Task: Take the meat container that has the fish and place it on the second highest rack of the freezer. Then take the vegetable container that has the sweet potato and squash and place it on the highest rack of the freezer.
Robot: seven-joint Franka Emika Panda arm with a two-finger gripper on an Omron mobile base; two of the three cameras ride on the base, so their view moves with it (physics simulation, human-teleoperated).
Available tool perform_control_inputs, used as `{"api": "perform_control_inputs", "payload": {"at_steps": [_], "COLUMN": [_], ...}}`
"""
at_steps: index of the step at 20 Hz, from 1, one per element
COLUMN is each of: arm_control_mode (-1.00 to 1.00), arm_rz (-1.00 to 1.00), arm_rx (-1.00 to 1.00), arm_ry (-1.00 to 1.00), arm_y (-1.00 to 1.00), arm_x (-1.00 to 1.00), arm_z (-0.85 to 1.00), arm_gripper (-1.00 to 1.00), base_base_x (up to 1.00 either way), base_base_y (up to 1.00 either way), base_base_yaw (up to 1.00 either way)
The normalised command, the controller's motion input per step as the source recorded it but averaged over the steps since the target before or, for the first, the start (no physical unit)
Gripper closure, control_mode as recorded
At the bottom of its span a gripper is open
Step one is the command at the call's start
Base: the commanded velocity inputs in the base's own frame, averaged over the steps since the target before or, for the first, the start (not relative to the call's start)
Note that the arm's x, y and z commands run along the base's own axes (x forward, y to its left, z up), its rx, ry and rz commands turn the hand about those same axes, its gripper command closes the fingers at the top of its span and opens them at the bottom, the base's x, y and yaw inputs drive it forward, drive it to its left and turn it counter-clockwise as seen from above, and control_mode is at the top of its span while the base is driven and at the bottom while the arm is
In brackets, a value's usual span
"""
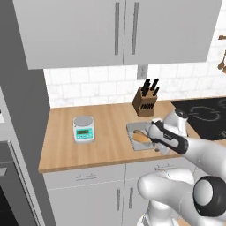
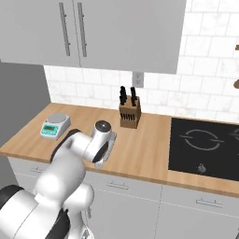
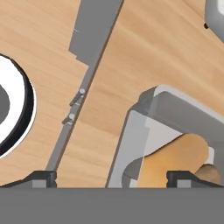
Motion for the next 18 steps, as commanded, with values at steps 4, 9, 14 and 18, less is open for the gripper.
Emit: {"api": "perform_control_inputs", "payload": {"at_steps": [4,9,14,18], "arm_control_mode": [-1.00,-1.00,-1.00,-1.00], "arm_rz": [0.00,0.00,0.00,0.00], "arm_rx": [0.00,0.00,0.00,0.00], "arm_ry": [0.00,0.00,0.00,0.00], "arm_y": [0.00,0.00,0.01,0.00], "arm_x": [0.20,0.19,0.11,0.00], "arm_z": [-0.14,-0.11,-0.08,-0.08], "arm_gripper": [-1.00,-1.00,-1.00,-1.00], "base_base_x": [0.00,0.00,0.00,0.00], "base_base_y": [0.00,0.00,0.00,0.00], "base_base_yaw": [0.00,0.00,0.00,0.00]}}
